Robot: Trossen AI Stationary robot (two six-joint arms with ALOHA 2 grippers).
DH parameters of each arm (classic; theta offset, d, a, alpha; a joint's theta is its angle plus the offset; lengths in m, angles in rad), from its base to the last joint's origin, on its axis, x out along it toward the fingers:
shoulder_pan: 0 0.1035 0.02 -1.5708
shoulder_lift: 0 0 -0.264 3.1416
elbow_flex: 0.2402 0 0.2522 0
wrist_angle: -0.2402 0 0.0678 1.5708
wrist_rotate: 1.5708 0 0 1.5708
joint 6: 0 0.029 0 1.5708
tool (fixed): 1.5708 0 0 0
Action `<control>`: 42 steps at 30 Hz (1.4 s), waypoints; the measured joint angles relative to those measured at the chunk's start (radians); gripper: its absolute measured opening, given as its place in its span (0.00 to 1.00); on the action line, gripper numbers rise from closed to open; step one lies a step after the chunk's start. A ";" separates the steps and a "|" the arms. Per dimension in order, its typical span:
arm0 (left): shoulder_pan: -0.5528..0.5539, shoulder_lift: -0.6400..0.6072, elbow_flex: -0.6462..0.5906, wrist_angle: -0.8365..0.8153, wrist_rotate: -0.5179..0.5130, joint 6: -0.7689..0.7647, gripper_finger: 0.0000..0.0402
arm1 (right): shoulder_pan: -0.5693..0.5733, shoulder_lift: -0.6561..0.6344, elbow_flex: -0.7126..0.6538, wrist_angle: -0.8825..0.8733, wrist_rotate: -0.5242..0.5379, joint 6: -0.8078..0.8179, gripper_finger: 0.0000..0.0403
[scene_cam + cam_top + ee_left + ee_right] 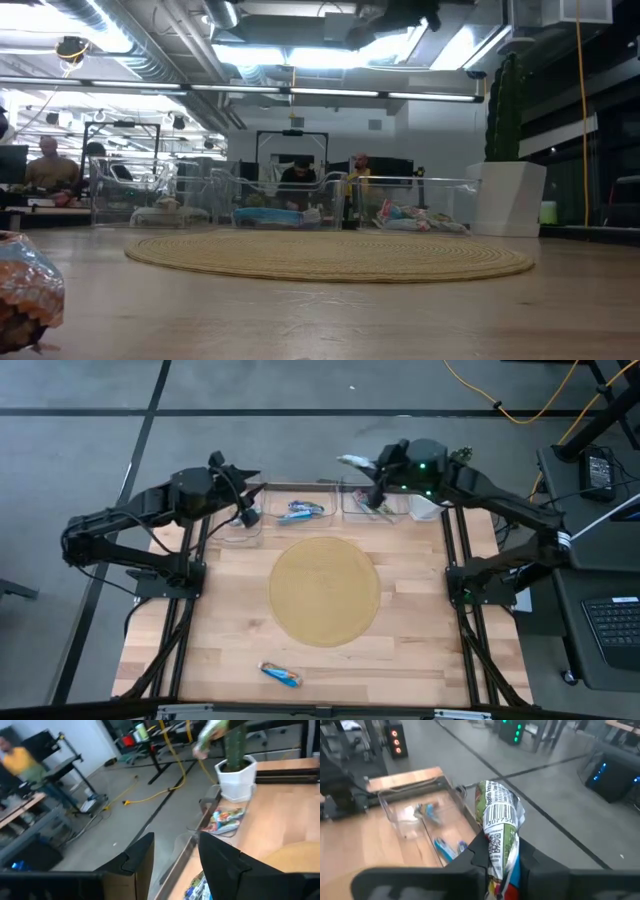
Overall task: Pick and place Granola Bars by type
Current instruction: Put the red granola bar into the right transparent bin
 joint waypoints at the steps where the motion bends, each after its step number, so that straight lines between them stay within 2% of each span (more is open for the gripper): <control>1: 0.005 0.004 0.000 0.002 -0.007 -0.014 0.36 | -0.007 -0.010 0.000 -0.020 -0.002 -0.005 0.09; 5: 0.030 0.022 0.000 0.002 -0.013 -0.080 0.36 | -0.027 -0.043 0.000 -0.094 -0.017 -0.033 0.08; 9: 0.051 0.042 0.000 0.005 -0.016 -0.142 0.36 | -0.046 -0.064 0.000 -0.152 -0.047 -0.050 0.12; 14: 0.056 0.070 0.000 0.014 -0.009 -0.169 0.36 | -0.093 -0.062 0.004 -0.191 -0.137 -0.080 0.09; 18: 0.056 0.089 0.000 0.031 -0.007 -0.170 0.36 | -0.156 -0.024 0.121 -0.266 -0.198 -0.138 0.08; 22: 0.056 0.111 0.000 0.066 -0.007 -0.174 0.36 | -0.220 0.038 0.289 -0.409 -0.198 -0.200 0.10; 26: 0.056 0.129 0.000 0.087 0.000 -0.190 0.36 | -0.280 0.081 0.361 -0.508 -0.195 -0.237 0.13; 31: 0.054 0.142 0.000 0.087 0.022 -0.213 0.36 | -0.351 0.113 0.323 -0.558 -0.206 -0.284 0.08; 34: 0.053 0.143 0.000 0.087 0.025 -0.222 0.36 | -0.386 0.133 0.250 -0.547 -0.259 -0.292 0.07; 37: 0.053 0.144 0.000 0.087 0.024 -0.229 0.36 | -0.405 0.158 0.166 -0.517 -0.319 -0.293 0.10; 42: 0.053 0.144 0.000 0.087 0.024 -0.234 0.36 | -0.409 0.211 0.049 -0.454 -0.329 -0.293 0.12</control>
